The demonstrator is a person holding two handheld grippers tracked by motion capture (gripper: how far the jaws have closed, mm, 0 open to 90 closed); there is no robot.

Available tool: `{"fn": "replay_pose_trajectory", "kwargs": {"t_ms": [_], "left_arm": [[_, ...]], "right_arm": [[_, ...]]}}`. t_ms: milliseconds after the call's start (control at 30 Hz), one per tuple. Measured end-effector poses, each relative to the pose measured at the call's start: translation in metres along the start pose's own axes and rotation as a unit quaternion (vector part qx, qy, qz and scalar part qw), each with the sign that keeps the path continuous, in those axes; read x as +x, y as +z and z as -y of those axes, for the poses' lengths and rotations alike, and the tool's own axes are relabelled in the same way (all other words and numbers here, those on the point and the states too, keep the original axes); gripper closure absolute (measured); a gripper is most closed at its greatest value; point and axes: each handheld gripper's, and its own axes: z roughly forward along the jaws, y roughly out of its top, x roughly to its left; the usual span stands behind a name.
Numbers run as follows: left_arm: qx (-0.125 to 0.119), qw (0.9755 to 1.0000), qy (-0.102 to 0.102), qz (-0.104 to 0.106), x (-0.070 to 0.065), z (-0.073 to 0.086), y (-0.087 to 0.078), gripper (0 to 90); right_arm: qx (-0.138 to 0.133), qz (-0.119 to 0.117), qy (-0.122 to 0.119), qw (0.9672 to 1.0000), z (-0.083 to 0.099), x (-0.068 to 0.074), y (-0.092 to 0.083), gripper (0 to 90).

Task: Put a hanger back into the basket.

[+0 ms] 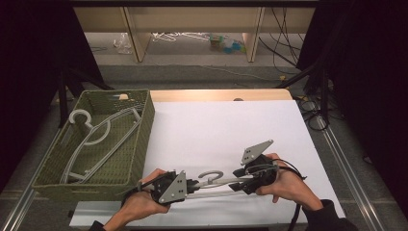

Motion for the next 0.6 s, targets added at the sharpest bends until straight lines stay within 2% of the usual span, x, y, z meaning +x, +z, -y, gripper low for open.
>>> {"fn": "replay_pose_trajectory", "kwargs": {"t_ms": [33,100,167,233,300,333,367,433,500,533,567,600], "left_arm": [[0.004,1.0000,-0.001,0.000,0.002,0.000,-0.001,79.3],[0.004,0.9997,-0.023,-0.002,0.004,0.000,-0.003,79.3],[-0.004,0.9980,-0.063,0.000,0.007,0.001,-0.005,79.3],[0.002,0.9972,-0.075,0.001,0.010,0.002,-0.007,79.3],[-0.004,0.9943,-0.106,-0.002,0.011,0.004,-0.008,79.3],[-0.003,0.9936,-0.112,-0.003,0.013,0.005,-0.009,79.3],[-0.009,0.9916,-0.129,-0.005,0.013,0.006,-0.009,79.3],[-0.008,0.9909,-0.134,-0.007,0.015,0.007,-0.010,79.3],[-0.010,0.9887,-0.149,-0.010,0.016,0.008,-0.011,79.3],[-0.006,0.9889,-0.148,-0.009,0.017,0.009,-0.013,79.3],[-0.010,0.9877,-0.156,-0.010,0.017,0.009,-0.013,79.3],[-0.007,0.9883,-0.152,-0.009,0.019,0.010,-0.014,79.3]], "right_arm": [[-0.008,0.009,0.004,0.9999,0.000,-0.001,-0.001,44.7],[-0.030,0.021,0.020,0.9991,-0.001,-0.002,-0.005,41.4],[-0.042,0.027,0.026,0.9984,-0.001,-0.003,-0.008,38.5],[-0.055,0.040,0.033,0.9972,-0.001,-0.003,-0.010,35.9],[-0.069,0.044,0.039,0.9959,-0.001,-0.002,-0.013,34.1],[-0.077,0.052,0.040,0.9949,-0.001,-0.002,-0.014,32.9],[-0.082,0.053,0.043,0.9943,-0.001,-0.002,-0.015,31.7],[-0.093,0.062,0.049,0.9925,0.000,-0.001,-0.017,31.0],[-0.100,0.064,0.047,0.9917,0.001,-0.001,-0.018,30.6],[-0.102,0.065,0.051,0.9913,0.001,0.000,-0.018,30.4],[-0.105,0.067,0.050,0.9909,0.002,0.001,-0.018,29.7],[-0.108,0.070,0.050,0.9904,0.003,0.001,-0.018,28.8]]}}
